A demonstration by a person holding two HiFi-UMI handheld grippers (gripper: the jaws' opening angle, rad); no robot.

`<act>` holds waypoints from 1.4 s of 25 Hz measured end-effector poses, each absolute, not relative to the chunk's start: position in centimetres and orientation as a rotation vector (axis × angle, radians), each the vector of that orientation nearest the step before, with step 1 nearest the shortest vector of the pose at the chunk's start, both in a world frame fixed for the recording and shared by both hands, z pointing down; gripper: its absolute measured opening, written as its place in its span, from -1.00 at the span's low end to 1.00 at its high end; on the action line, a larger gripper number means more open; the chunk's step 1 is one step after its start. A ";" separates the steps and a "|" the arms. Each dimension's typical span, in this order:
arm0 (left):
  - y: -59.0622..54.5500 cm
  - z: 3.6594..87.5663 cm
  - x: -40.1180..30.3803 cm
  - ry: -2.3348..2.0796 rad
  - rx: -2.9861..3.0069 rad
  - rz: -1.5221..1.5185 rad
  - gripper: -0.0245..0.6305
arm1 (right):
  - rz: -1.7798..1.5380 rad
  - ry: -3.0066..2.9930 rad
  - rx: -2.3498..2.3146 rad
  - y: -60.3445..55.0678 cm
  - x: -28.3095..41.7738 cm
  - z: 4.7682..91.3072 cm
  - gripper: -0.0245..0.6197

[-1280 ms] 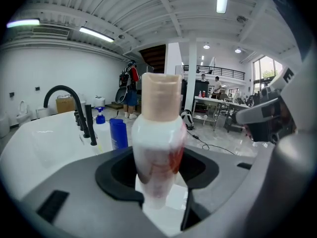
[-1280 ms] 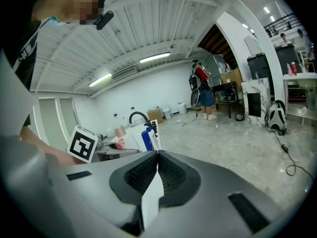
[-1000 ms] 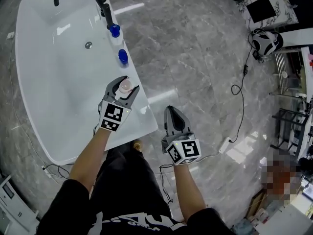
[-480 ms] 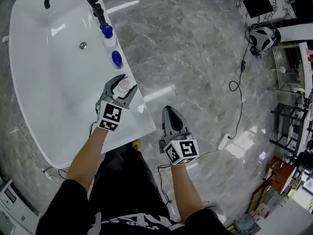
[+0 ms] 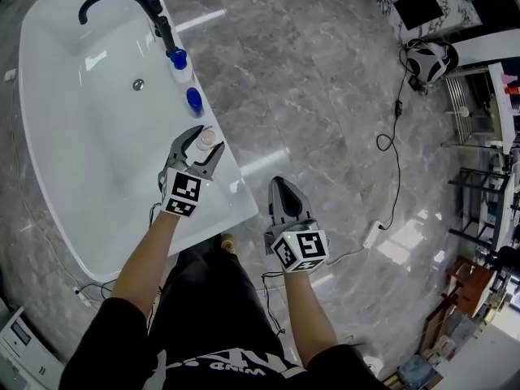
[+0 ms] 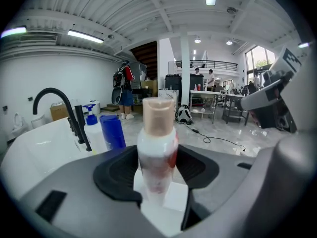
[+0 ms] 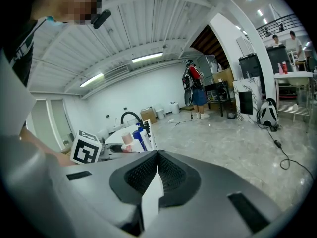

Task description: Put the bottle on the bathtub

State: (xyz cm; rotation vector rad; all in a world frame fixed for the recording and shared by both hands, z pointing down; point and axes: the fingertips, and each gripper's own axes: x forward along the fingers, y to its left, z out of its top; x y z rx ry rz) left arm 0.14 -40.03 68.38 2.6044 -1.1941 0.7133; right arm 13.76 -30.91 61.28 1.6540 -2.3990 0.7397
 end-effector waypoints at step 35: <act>-15.2 42.2 -5.8 -1.233 2.595 0.346 -0.46 | 0.572 -2.528 1.669 -12.5 12.5 44.5 -0.85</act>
